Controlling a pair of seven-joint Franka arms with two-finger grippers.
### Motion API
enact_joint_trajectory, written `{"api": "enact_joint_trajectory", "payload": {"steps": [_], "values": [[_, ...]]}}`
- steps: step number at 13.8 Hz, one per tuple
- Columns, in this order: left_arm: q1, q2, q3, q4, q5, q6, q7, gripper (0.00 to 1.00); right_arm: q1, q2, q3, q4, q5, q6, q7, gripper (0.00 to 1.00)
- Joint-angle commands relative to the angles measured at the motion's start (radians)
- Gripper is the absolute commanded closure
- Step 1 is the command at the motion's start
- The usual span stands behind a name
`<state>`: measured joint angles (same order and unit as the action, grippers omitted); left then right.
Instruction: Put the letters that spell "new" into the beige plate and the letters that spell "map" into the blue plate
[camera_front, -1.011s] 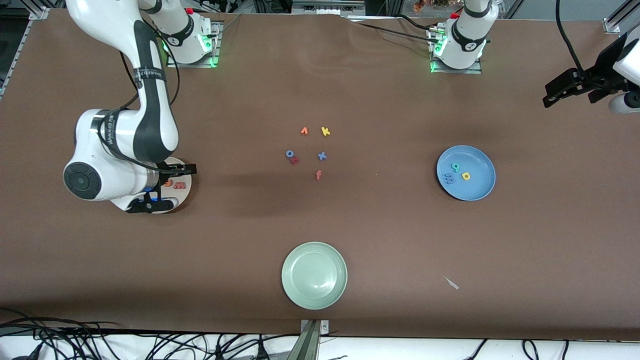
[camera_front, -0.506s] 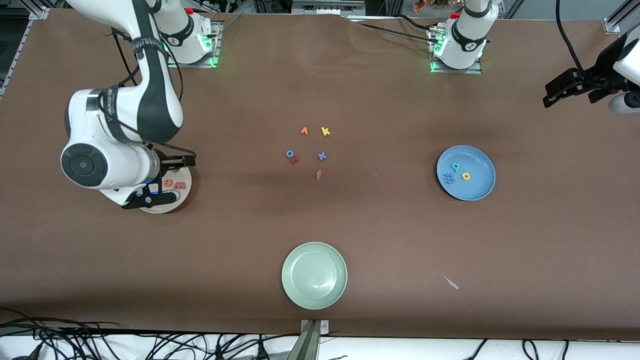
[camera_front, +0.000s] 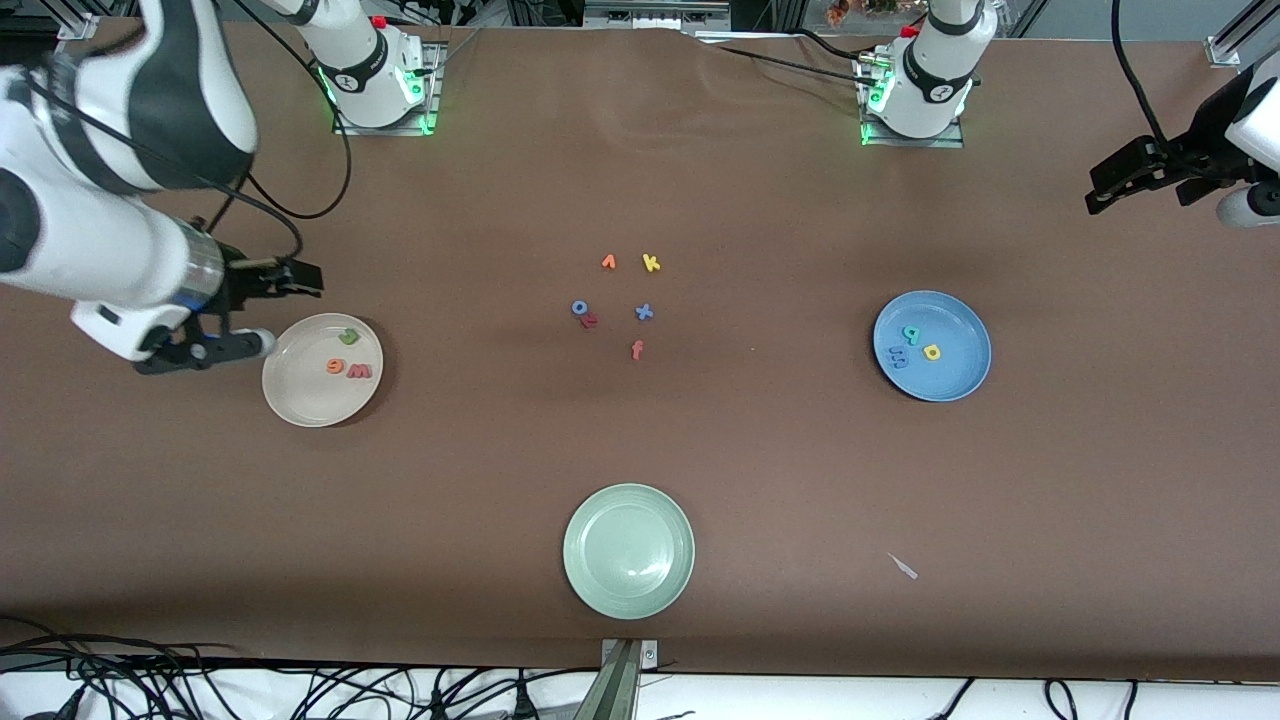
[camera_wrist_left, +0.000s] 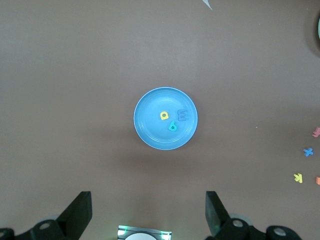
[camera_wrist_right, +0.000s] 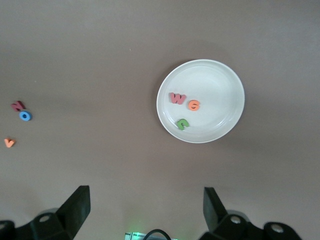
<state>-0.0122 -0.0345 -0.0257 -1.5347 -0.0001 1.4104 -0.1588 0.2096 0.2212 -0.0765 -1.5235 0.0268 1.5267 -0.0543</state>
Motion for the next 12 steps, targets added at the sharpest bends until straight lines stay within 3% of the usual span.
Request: {"api": "enact_joint_trajectory", "payload": {"steps": [1,4,12], "values": [[0.011,0.013,-0.003,0.036,-0.024,-0.025,0.021,0.0,-0.082,-0.121,0.064,-0.076,-0.018,0.023,-0.013,0.0],[0.009,0.013,-0.003,0.036,-0.024,-0.025,0.021,0.0,-0.15,-0.189,0.066,-0.076,-0.016,0.024,-0.007,0.0],[0.009,0.013,-0.003,0.036,-0.024,-0.025,0.021,0.0,-0.211,-0.234,0.09,-0.123,-0.011,0.043,-0.001,0.0]]}}
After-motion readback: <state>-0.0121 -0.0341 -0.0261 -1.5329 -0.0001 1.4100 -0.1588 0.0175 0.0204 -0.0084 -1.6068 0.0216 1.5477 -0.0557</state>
